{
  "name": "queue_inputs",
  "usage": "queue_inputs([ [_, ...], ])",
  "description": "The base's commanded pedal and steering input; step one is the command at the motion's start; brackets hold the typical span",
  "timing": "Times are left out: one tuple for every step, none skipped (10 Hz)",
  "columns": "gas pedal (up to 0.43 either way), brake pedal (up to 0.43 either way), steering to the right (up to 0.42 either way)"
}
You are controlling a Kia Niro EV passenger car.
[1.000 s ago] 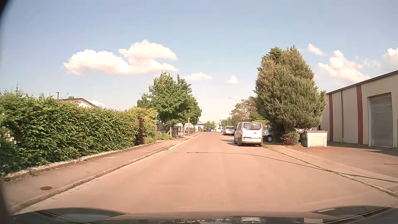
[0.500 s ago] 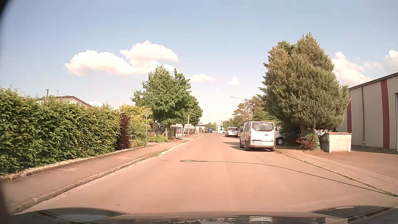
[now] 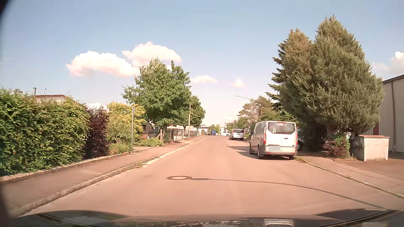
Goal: Follow the waypoints while adhering to traffic rules and regulations
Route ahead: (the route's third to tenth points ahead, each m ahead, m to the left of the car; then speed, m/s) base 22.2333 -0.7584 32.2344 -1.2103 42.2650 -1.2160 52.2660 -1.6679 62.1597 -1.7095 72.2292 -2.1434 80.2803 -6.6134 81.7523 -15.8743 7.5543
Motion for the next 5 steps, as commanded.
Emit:
queue_inputs([
  [0.047, 0.012, 0.003],
  [0.047, 0.012, 0.007],
  [0.047, 0.012, 0.013],
  [0.047, 0.012, 0.014],
  [0.047, 0.012, 0.014],
])
